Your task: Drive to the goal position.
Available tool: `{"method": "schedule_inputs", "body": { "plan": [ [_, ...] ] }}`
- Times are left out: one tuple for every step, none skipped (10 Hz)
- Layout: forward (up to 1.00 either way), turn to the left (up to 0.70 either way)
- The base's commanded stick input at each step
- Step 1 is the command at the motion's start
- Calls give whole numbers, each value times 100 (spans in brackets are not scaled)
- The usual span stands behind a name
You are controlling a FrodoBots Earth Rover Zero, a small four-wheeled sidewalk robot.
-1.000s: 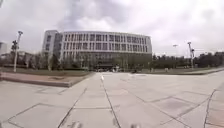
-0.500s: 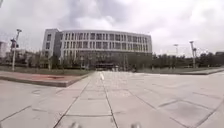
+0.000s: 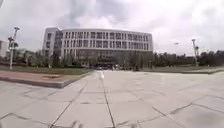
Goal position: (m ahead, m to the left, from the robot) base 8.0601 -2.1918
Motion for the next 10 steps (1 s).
{"method": "schedule_inputs", "body": {
  "plan": [
    [70,0],
    [70,0],
    [70,0],
    [70,0],
    [70,0],
    [70,0],
    [70,0],
    [70,0],
    [70,0],
    [70,0]
  ]
}}
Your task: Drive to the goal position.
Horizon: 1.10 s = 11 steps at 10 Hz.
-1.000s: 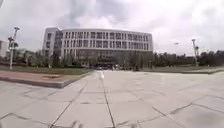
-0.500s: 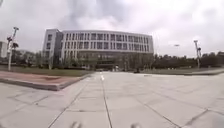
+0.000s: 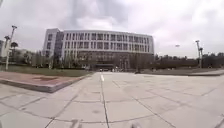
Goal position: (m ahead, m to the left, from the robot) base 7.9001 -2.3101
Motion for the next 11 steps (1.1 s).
{"method": "schedule_inputs", "body": {
  "plan": [
    [70,0],
    [70,0],
    [70,-5],
    [70,-13],
    [70,-11],
    [70,-1],
    [70,0],
    [70,0],
    [70,0],
    [70,0],
    [70,0]
  ]
}}
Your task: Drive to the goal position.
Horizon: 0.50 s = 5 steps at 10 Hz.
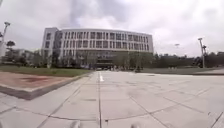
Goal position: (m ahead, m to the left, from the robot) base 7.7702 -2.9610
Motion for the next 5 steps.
{"method": "schedule_inputs", "body": {
  "plan": [
    [70,0],
    [70,0],
    [70,0],
    [70,0],
    [70,0]
  ]
}}
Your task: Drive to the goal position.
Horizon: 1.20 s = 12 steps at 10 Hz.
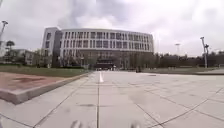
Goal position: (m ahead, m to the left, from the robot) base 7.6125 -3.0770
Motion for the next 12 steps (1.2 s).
{"method": "schedule_inputs", "body": {
  "plan": [
    [70,0],
    [70,0],
    [70,0],
    [70,0],
    [70,0],
    [70,0],
    [70,0],
    [70,0],
    [70,0],
    [70,0],
    [70,0],
    [70,0]
  ]
}}
